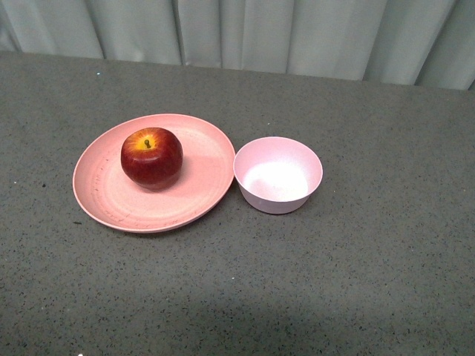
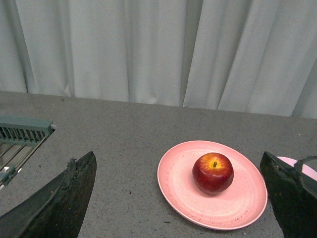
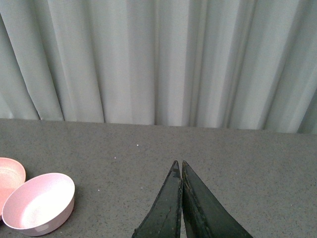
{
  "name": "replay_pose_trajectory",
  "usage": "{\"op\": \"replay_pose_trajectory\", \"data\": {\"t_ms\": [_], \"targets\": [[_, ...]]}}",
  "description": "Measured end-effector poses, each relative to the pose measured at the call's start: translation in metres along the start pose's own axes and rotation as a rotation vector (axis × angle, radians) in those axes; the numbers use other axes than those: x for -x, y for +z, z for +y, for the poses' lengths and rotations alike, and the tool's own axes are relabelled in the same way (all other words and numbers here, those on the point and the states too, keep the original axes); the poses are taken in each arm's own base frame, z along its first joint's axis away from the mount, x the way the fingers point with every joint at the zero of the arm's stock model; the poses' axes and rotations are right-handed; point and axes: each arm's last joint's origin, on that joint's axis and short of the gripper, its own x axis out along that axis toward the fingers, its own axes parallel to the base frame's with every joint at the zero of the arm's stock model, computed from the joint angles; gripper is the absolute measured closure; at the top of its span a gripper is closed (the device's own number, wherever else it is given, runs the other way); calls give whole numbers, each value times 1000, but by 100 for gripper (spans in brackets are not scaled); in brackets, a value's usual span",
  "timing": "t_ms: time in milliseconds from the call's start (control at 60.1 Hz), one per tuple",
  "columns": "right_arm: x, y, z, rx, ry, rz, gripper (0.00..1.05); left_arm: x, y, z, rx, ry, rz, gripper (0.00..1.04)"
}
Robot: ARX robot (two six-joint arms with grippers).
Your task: Move apple from plate to bowl
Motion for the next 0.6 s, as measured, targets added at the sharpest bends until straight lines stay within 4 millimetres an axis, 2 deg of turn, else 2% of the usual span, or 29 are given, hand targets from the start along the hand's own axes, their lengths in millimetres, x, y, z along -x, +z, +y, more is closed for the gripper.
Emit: {"op": "replay_pose_trajectory", "data": {"t_ms": [599], "targets": [[13, 0, 0, 0, 0, -3, 104, 0, 0, 0, 0, 0, 0, 7]]}}
